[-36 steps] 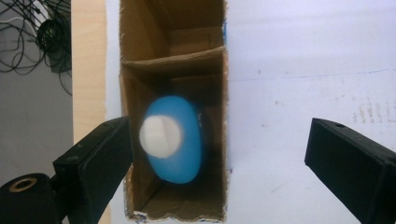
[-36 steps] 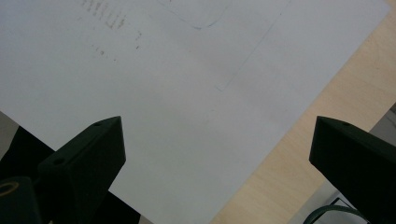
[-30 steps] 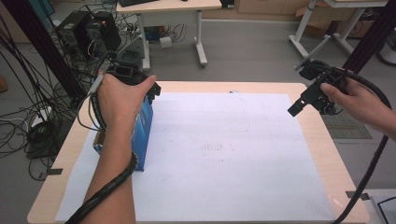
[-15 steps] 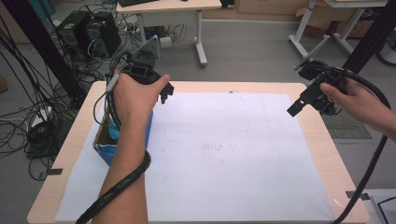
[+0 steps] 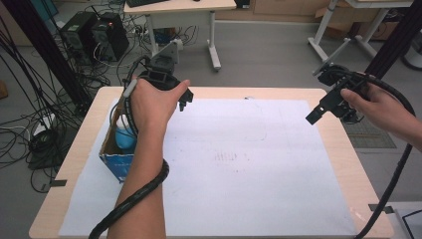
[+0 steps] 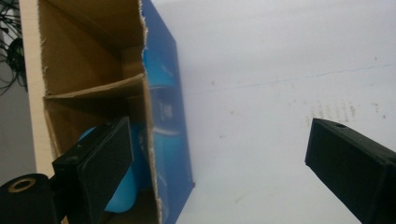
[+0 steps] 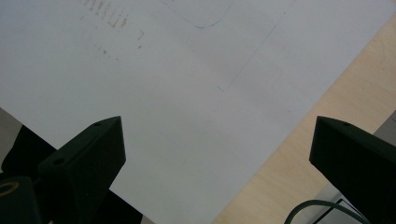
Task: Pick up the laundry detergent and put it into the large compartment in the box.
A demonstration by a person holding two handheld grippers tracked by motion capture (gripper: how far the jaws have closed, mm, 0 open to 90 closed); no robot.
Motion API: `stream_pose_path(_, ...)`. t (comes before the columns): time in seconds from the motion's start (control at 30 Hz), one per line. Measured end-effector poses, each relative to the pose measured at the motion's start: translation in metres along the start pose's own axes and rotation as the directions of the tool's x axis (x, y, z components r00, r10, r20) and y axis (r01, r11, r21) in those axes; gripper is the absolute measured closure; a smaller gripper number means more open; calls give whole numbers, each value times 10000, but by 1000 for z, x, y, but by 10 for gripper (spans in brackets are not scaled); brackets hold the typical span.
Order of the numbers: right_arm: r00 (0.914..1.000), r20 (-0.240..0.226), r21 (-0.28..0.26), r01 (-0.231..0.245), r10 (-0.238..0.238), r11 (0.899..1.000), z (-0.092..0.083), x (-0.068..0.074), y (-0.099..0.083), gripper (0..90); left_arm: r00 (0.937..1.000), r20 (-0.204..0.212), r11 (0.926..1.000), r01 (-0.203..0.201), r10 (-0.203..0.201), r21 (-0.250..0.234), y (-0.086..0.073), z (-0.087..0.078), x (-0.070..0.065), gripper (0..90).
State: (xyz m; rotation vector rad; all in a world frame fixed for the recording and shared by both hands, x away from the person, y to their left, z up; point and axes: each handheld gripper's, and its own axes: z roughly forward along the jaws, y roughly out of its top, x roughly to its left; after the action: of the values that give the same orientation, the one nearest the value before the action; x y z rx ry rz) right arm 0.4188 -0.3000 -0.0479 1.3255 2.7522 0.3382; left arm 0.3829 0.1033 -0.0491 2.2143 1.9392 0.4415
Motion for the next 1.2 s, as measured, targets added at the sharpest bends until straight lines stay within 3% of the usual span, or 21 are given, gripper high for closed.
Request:
stream_pose_path(0.23, 10000, -29, 42, -9, 10, 10000, 3, -1, 0, 35, 9999, 41, 9999, -152, 152, 37, 3, 2, -7, 79)
stream_pose_path(1.2, 9998, -207, -12, -72, 72, 10000, 2, -7, 1, 34, 9995, 106, 9996, -295, 295, -10, 3, -1, -11, 80)
